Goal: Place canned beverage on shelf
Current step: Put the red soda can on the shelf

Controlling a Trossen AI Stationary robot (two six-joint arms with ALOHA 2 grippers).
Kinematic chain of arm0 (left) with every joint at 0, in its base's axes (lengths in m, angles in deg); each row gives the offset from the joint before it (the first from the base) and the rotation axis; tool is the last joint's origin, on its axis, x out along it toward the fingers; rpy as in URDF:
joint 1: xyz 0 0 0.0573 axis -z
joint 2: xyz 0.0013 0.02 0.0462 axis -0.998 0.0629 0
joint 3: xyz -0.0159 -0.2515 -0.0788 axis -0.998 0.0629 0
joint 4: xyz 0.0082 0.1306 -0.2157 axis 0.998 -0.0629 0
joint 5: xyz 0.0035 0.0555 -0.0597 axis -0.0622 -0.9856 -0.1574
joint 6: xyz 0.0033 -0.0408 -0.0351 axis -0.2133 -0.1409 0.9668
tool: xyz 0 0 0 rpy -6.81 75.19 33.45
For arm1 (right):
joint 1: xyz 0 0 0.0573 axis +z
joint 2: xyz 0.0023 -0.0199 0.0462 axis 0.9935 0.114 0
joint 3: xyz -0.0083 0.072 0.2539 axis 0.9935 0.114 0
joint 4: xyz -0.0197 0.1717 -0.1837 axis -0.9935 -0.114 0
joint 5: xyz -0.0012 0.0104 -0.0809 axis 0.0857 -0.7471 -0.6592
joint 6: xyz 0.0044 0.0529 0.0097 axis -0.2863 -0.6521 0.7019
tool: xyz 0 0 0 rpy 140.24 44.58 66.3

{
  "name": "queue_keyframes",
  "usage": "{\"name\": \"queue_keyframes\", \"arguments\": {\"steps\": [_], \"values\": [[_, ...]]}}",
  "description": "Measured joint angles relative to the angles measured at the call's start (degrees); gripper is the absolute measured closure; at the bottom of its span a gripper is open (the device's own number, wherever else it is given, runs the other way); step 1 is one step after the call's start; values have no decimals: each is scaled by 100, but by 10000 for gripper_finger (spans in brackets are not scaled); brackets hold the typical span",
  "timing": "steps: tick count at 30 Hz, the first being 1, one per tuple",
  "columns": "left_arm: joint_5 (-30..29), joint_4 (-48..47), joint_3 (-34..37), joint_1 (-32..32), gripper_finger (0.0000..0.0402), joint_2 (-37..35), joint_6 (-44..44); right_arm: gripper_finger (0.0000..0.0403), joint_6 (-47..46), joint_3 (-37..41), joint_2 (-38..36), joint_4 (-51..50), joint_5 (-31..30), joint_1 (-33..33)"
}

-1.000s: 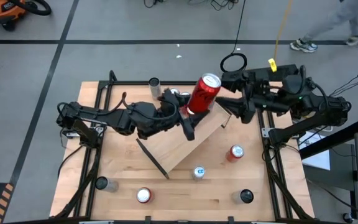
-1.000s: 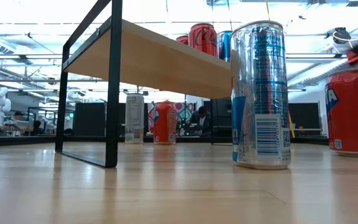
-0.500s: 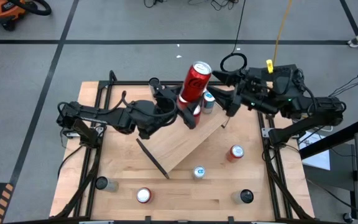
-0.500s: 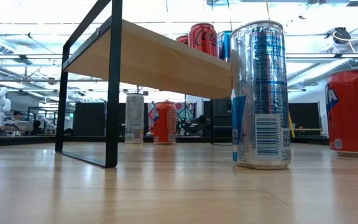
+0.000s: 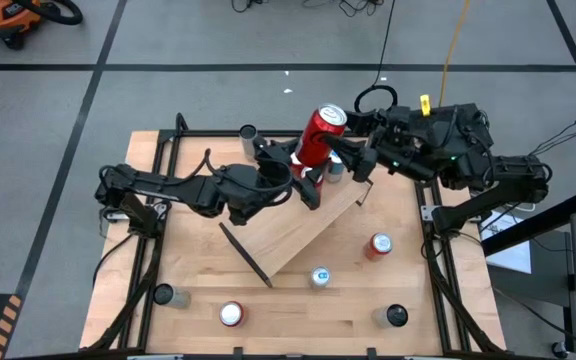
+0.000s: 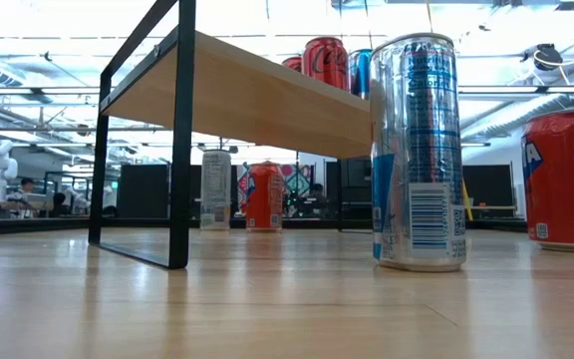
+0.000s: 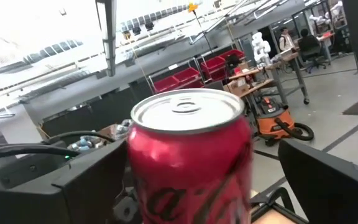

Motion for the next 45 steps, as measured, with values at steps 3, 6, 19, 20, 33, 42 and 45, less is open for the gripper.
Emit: {"name": "queue_keyframes", "arguments": {"steps": [3,6,19,20,33,42,45], "values": [[5,-23,0,14,107,8,4,8,-14,0,5,-21,8,0],[9,-23,0,21,107,8,-8,9,-48,0,1,-19,12,2],[126,-89,0,115,107,8,-184,11,-320,0,0,-67,169,8],[118,-89,0,117,107,8,-182,13,-322,0,-2,-65,172,7],[40,-373,2,167,107,8,-15,119,-298,0,-6,-151,298,9],[164,-527,2,224,63,8,190,128,-217,0,-31,-199,357,9],[201,-507,2,258,37,8,306,129,-194,2,-113,-327,383,9]]}}
